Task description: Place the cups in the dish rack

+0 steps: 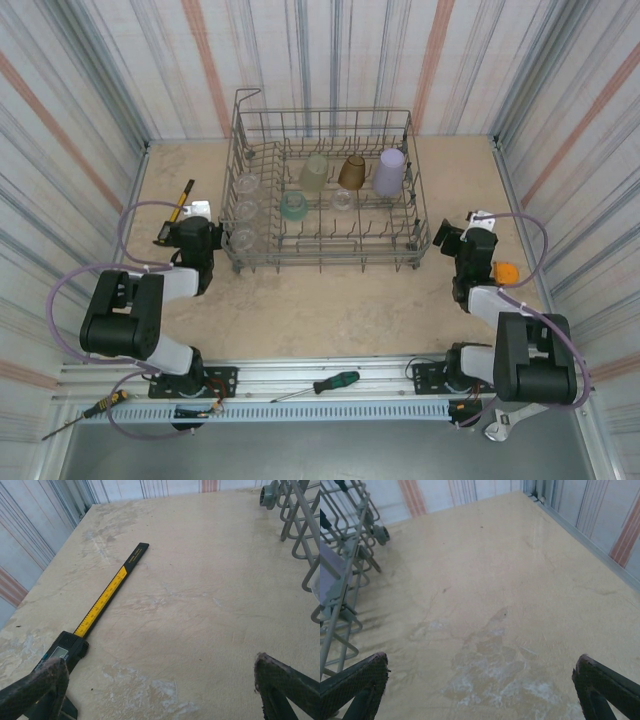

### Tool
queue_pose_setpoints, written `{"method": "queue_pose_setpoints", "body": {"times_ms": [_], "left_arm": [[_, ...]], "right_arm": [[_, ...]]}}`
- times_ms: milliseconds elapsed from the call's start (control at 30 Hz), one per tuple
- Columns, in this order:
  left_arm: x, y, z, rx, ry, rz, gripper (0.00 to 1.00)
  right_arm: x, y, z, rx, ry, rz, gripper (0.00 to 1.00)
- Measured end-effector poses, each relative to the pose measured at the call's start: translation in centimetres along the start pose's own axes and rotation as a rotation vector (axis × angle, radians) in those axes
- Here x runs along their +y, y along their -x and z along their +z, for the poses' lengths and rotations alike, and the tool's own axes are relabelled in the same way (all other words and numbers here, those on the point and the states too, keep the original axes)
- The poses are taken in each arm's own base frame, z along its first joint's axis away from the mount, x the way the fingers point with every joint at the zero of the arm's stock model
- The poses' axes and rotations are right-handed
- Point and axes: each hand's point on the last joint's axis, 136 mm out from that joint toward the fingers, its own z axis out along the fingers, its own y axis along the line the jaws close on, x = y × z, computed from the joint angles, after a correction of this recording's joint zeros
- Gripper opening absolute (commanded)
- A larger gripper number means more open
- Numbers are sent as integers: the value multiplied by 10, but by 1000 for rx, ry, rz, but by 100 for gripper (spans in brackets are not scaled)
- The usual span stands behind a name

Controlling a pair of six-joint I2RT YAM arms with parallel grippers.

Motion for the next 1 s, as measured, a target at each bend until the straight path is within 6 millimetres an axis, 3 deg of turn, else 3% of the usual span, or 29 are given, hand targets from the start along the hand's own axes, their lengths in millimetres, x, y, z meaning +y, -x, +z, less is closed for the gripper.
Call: {"method": "queue_pose_setpoints", "body": {"times_ms": [367,567,800,1000], "left_arm": [[-2,-2,-2,-18,-49,-14,99],[-4,-14,-3,-32,-88,-23,99],[-5,-12,-2,-41,-96,-21,99],[-5,-12,-2,-41,-97,-21,99]], "right_arm": [[6,-4,14,-38,31,-16,99],[10,-19,20,-31,67,-21,99],[15,-31,25,-18,96,-38,99],[19,-18,35,-17,99,-41,99]]}}
